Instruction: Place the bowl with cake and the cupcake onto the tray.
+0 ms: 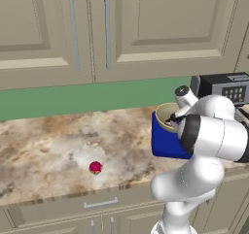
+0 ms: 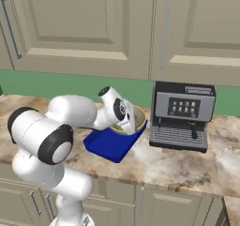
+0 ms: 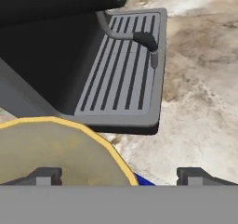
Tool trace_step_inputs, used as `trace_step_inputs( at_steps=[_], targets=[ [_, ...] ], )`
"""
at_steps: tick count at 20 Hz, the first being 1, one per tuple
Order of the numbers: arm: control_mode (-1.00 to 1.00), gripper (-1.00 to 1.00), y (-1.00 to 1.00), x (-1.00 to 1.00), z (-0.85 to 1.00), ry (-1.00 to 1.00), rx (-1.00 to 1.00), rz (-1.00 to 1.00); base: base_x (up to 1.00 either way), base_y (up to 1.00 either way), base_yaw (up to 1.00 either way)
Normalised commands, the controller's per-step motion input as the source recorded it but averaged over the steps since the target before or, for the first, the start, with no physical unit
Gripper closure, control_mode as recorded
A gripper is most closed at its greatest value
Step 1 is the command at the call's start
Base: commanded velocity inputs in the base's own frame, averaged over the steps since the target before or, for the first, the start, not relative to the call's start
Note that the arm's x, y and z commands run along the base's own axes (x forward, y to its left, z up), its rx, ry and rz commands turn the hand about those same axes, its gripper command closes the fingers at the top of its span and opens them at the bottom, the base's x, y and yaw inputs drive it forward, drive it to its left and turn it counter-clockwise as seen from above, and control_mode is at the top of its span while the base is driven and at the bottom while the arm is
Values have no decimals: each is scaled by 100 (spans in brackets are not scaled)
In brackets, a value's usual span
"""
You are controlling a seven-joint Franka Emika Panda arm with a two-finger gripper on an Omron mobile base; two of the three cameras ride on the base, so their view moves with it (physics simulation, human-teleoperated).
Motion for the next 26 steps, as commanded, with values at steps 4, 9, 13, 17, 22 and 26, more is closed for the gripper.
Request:
trace_step_inputs(
  at_steps=[4, 9, 13, 17, 22, 26],
  targets=[
    [-100, -100, 42, -41, 3, 0, -3, 0, 0, 0, 0],
    [-100, -100, 53, -46, 12, -3, -9, 0, 0, 0, 0],
    [-100, -100, 58, -50, 25, -5, -13, 0, 0, 0, 0],
    [-100, -100, 45, -49, 47, -8, -9, 0, 0, 0, 0],
    [-100, -100, 11, -35, 36, -9, 1, 2, 0, 0, 0],
    [-100, -100, 57, -36, 0, -2, 0, 3, 0, 0, 0]
  ],
)
